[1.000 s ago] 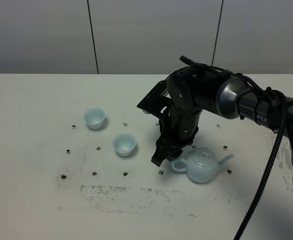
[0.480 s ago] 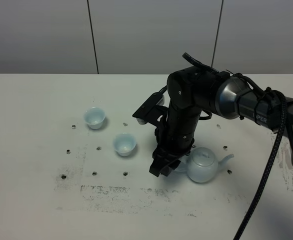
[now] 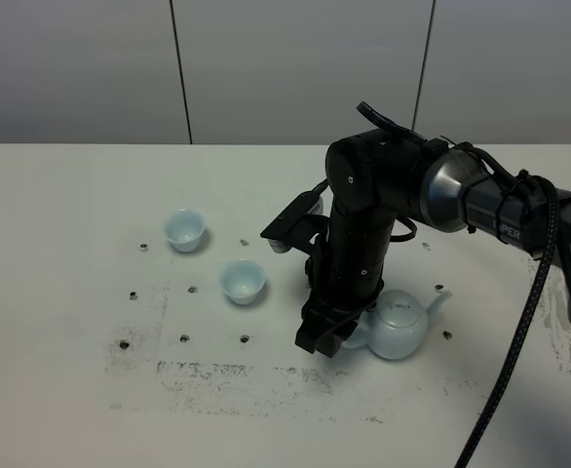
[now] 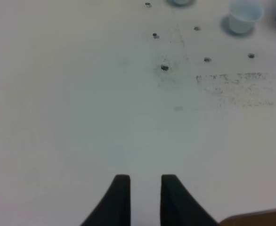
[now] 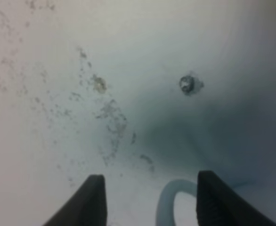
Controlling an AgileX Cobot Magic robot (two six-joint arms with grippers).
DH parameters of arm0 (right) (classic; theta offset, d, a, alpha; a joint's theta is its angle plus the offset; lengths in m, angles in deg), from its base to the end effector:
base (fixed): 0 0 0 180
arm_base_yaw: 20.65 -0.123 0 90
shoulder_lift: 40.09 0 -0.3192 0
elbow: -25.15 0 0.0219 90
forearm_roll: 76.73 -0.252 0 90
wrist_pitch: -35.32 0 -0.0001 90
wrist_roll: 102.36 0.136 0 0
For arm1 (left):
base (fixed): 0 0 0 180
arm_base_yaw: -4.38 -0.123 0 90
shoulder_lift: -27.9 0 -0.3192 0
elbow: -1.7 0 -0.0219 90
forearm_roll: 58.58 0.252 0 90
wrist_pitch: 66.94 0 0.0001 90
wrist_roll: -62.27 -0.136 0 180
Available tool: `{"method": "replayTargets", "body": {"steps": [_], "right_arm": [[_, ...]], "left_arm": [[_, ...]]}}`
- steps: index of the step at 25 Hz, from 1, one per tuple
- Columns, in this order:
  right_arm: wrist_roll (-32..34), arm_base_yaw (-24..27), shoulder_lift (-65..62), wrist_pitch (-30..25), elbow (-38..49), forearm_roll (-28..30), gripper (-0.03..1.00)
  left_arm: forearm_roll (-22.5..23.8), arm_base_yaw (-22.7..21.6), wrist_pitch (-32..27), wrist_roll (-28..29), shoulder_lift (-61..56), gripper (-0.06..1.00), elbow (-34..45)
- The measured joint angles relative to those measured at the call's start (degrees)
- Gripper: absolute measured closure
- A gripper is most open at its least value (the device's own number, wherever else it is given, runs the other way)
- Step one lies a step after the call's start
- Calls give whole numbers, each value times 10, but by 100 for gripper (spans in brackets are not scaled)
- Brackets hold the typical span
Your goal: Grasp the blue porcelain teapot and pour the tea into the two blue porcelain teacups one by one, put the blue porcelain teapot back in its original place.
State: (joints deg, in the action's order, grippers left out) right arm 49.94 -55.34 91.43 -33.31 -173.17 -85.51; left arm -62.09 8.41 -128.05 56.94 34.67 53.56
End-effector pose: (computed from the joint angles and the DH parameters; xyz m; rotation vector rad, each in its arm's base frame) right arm 0.3573 0.2709 0.1483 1.5247 -2.6918 -0.2163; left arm 0.0042 -0.0076 0.2431 0.1720 2.0817 -0.0602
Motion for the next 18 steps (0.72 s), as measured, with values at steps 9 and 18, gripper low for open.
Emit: {"method": "replayTargets", "body": {"steps": [9,18], "right_arm": [[1,-6,-17,7,-1,-42,52],[85,-48,-138,294,168,-23,52]], "left_arm": [[0,0,0,0,0,72,0],[0,0,0,0,0,72,0]]}}
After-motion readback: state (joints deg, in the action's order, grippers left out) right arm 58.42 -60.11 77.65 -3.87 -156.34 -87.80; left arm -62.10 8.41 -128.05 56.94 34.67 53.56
